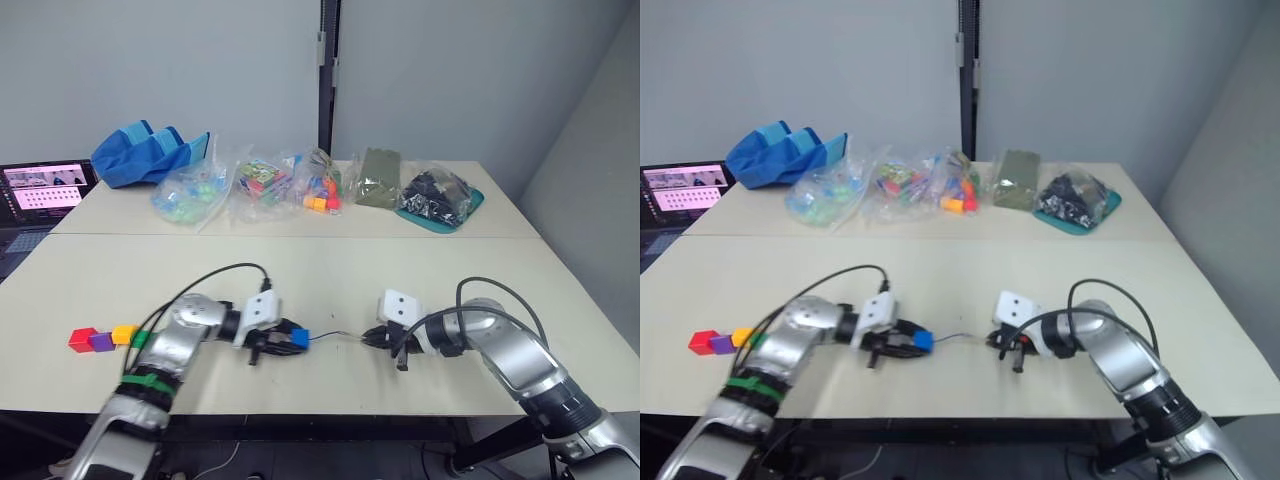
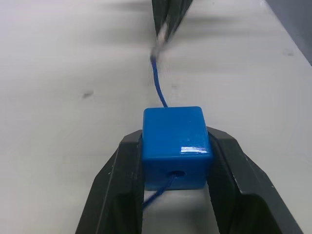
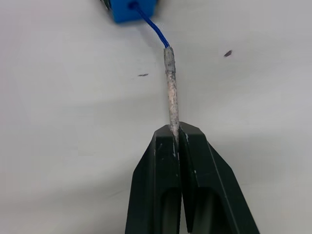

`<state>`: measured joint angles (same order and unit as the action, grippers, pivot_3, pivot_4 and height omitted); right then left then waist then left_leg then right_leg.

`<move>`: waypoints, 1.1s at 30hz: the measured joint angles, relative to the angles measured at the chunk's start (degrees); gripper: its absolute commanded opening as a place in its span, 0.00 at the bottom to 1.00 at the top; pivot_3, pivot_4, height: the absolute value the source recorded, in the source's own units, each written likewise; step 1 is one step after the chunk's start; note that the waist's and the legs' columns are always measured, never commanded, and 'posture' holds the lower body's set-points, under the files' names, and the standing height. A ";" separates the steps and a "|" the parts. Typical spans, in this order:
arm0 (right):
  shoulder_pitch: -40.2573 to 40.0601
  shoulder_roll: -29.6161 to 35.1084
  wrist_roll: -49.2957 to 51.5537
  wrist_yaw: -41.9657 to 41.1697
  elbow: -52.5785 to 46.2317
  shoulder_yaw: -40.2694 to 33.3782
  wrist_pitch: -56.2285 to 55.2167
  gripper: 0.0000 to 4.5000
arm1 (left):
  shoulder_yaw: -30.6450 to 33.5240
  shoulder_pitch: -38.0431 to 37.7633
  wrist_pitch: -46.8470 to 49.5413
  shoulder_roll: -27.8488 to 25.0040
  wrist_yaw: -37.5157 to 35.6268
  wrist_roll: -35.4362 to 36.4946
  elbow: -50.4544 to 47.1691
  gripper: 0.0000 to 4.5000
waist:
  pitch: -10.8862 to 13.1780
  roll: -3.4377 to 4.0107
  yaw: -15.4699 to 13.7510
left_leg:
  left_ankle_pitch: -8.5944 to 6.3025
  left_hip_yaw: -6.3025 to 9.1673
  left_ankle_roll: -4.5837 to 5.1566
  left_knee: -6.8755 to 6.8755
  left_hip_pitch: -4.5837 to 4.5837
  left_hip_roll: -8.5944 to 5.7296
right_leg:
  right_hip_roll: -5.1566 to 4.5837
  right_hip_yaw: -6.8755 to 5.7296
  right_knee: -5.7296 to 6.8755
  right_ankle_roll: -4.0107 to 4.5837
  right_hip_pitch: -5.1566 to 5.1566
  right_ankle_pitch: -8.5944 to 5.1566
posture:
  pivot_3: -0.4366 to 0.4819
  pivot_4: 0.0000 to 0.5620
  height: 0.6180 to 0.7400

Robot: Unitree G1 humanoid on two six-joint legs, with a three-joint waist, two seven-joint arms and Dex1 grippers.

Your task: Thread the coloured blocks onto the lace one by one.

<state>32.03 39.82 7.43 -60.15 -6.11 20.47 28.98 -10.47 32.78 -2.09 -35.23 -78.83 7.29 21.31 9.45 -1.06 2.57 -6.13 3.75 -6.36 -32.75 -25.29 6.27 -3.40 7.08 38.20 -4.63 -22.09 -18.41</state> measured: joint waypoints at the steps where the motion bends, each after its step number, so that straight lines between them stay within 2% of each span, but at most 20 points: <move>1: 0.91 -0.33 -0.27 -0.57 1.09 0.43 -0.54 0.00 | 0.88 -1.09 -0.07 -2.24 0.14 0.13 -0.81 0.27 | 0.00 0.00 0.18 | 0.00 0.00 0.00 -0.01 0.02 0.01 | 0.01 0.02 0.02 0.01 -0.03 0.00 | 0.48 0.27 1.00; 6: 3.64 -0.69 -1.65 -2.88 4.87 1.02 -2.80 0.00 | 3.68 -3.49 -3.95 -12.91 1.51 -1.45 -0.14 0.27 | 0.00 0.01 0.00 | 0.00 -0.02 0.00 0.01 0.03 0.02 | 0.00 0.01 0.02 0.02 -0.02 -0.01 | 0.48 0.27 1.00; 11: 4.33 -0.17 -2.28 -4.71 7.50 1.01 -4.74 0.00 | 4.99 -4.32 -5.70 -18.68 2.41 -2.76 2.83 0.27 | 0.01 0.04 -0.07 | 0.00 -0.05 0.00 0.03 0.03 0.02 | 0.00 0.03 0.03 0.03 -0.05 -0.02 | 0.48 0.27 1.00; 22: 2.28 2.50 -2.29 -5.76 7.58 -1.05 -5.30 0.00 | 6.72 -4.39 -6.75 -24.03 0.38 -2.65 11.24 0.27 | 0.01 0.06 0.24 | -0.01 -0.11 0.00 0.06 0.05 0.04 | 0.01 0.06 0.08 0.06 -0.11 -0.04 | 0.48 0.27 1.00; 28: 2.18 2.44 -2.30 -5.35 6.83 -1.08 -5.05 0.00 | 6.66 -3.71 -6.35 -25.27 -1.22 -2.77 13.40 0.27 | 0.01 0.06 0.10 | -0.01 -0.14 0.00 0.06 0.05 0.05 | 0.01 0.07 0.10 0.06 -0.12 -0.05 | 0.48 0.27 1.00; 29: 2.15 2.39 -2.30 -5.19 6.77 -1.10 -4.99 0.00 | 6.65 -3.27 -6.00 -25.28 -1.45 -2.77 13.98 0.49 | 0.01 0.06 0.07 | -0.01 -0.14 0.00 0.06 0.05 0.04 | 0.01 0.07 0.11 0.06 -0.12 -0.05 | 0.48 0.27 1.00; 33: 1.47 2.16 -2.25 -4.53 6.09 -1.42 -4.44 0.00 | 5.41 -1.22 -5.12 -25.83 -2.67 -5.09 16.99 0.78 | 0.04 0.00 -0.18 | -0.01 -0.15 -0.01 0.06 -0.01 0.05 | 0.00 0.04 0.10 0.06 -0.16 -0.05 | 0.48 0.27 1.00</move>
<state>33.50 41.97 5.19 -64.68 -0.02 19.05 24.54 -5.05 31.56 -7.21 -61.07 -81.51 2.20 38.30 9.49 -1.06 2.38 -6.13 3.60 -6.37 -32.69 -25.30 6.32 -3.39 7.12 38.31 -4.57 -22.24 -18.46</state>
